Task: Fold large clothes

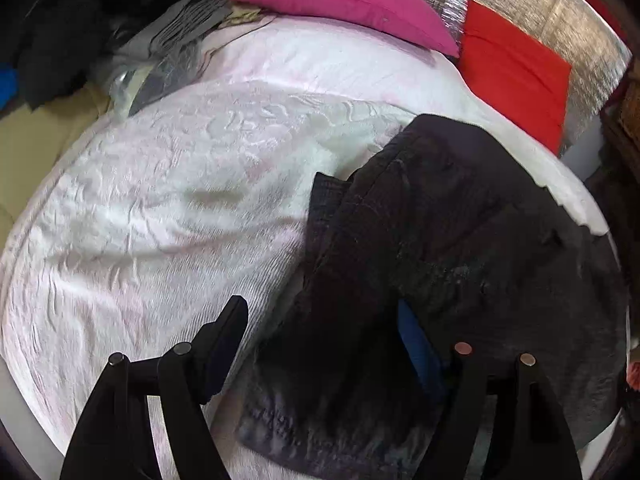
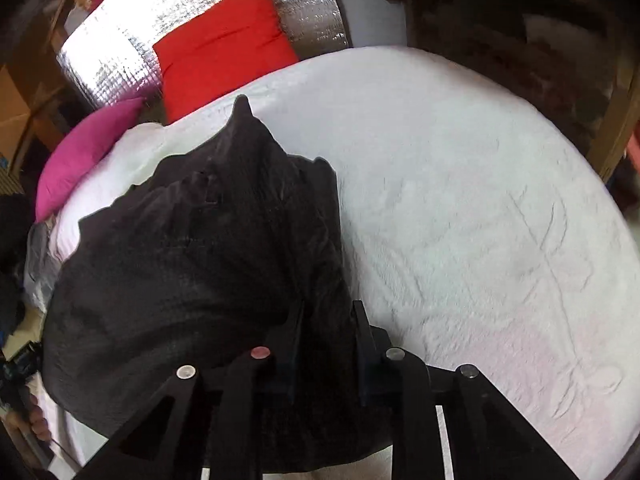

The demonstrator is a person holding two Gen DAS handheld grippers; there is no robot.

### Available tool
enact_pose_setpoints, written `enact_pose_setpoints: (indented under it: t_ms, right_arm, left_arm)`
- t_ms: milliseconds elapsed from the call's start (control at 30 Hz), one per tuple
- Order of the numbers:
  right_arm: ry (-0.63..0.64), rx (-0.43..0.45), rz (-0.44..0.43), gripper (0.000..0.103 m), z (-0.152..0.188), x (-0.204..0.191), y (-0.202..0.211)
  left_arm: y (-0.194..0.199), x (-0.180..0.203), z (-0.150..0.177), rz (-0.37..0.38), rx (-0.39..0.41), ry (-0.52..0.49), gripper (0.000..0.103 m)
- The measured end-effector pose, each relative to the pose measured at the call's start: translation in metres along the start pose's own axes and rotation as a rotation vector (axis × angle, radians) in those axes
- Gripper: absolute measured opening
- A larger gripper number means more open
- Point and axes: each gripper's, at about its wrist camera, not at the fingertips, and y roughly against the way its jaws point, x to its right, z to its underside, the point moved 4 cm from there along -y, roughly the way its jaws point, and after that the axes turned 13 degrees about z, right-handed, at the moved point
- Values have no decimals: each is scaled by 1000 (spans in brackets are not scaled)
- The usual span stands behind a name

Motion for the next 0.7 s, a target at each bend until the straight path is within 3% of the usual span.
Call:
enact_pose_setpoints:
  t_ms: [67,133,167,200,267,367,533,633,700]
  right_arm:
    - [-70,22,-58,25,-4,9,21]
    - [-158,48,-126,40,-3,21,43]
    - [-192,61,-162,73,0,27,53]
    - [-226,76,-213,89,6,31,64]
    - [-266,110,-307,89,17,30,84]
    - [-272,83,-434,89,36,12,99]
    - [-361,-122,-626,89,72,-16,79]
    - [-439,-186,-637,89,89,-28,62]
    - [-483,-208,-634,89,94,-30,52]
  left_arm:
    - [13,-1,1,1,26,3,78]
    - [36,4,4,16,90,-8,78]
    - [45,6,7,37,115,-10,78]
    - [55,8,9,70,140,-12,78]
    - [76,10,20,152,181,3,81]
    - [91,10,46,258,202,68,84]
    - [72,6,93,460,80,258,84]
    - [55,10,108,566,22,368,84]
    - [44,14,112,589,-4,403,84]
